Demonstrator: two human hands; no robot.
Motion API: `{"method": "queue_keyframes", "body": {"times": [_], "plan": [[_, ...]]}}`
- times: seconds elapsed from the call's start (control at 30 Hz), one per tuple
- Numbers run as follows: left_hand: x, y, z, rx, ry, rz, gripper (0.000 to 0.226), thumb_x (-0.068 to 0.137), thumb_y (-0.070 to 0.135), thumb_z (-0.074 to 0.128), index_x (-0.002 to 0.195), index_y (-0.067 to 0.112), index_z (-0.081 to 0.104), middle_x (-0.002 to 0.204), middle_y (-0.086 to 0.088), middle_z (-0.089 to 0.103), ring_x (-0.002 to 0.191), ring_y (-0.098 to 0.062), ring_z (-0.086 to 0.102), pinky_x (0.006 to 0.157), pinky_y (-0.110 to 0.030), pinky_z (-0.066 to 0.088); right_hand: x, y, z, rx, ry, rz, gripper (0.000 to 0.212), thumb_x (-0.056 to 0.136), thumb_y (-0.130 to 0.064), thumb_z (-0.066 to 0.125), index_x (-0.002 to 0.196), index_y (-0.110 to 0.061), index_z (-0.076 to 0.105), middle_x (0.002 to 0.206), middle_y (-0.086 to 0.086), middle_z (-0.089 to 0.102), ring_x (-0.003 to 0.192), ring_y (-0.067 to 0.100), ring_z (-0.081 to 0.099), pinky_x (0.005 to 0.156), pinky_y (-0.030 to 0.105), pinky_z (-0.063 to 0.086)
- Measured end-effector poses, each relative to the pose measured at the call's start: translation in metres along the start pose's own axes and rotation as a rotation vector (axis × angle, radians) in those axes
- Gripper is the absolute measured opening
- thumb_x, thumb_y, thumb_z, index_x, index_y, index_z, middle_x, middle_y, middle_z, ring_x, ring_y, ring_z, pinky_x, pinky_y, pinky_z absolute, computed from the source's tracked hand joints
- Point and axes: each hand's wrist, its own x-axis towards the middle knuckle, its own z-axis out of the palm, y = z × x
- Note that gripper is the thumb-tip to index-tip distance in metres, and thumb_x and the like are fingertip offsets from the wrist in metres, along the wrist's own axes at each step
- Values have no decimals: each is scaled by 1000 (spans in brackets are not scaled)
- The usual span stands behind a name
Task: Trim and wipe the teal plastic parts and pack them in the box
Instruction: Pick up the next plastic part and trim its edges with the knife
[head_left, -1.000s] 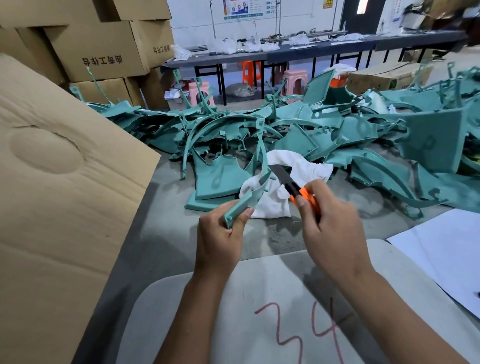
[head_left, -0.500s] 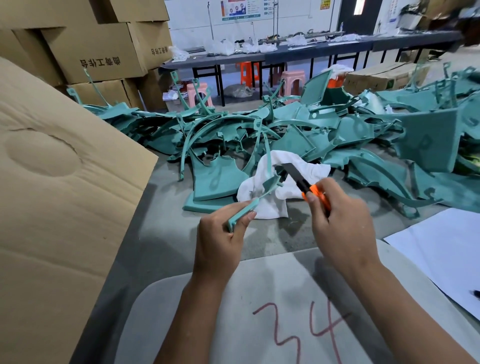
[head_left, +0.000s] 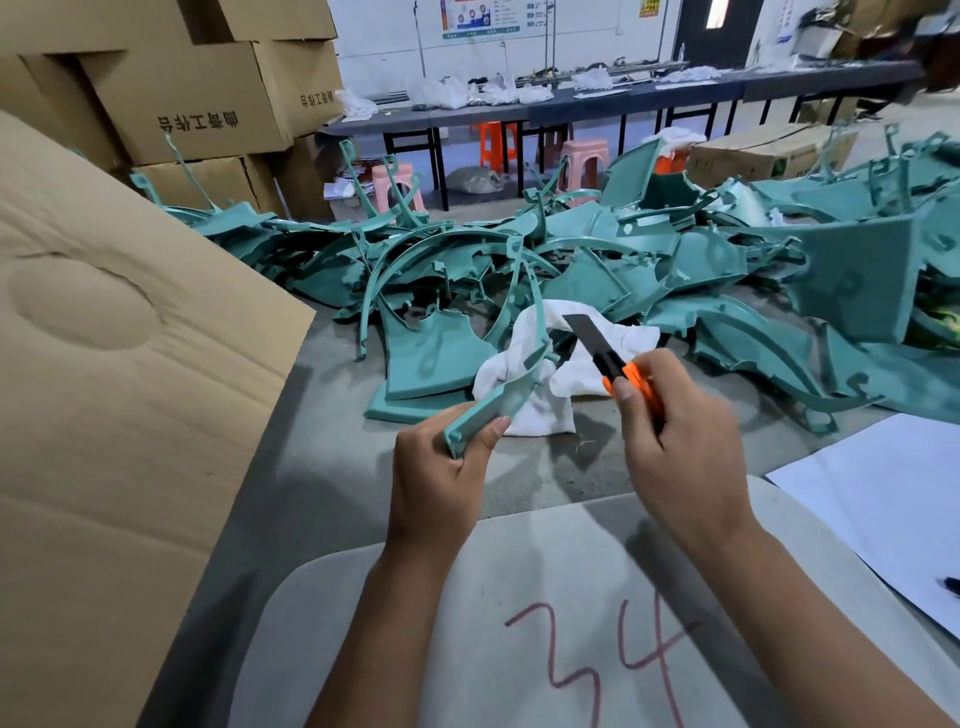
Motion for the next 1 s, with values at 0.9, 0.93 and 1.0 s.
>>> {"method": "queue_keyframes", "body": {"times": [0.9,0.93,1.0], "plan": [[7,28,5,-576,315,-426,36,96,51,61,127,32,64,121,14,73,113,-9,69,90,-25,58,1,-2,-2,258,30,192,30,102,-43,60,84,-22,48,63,-10,52,53,10,45,51,28,42],[9,28,6,-736,298,-528,49,97,57,54,136,29,58,128,9,71,119,-13,67,97,-33,57,1,-8,-1,372,-6,227,37,96,-51,65,83,-20,49,64,-10,48,54,7,43,50,22,40],[14,33,9,-975,230,-642,62,100,60,39,148,23,49,141,-1,63,132,-23,59,114,-46,43,-1,-17,2,596,-160,374,45,82,-58,77,89,-18,58,64,-9,53,52,6,47,49,21,42]]}}
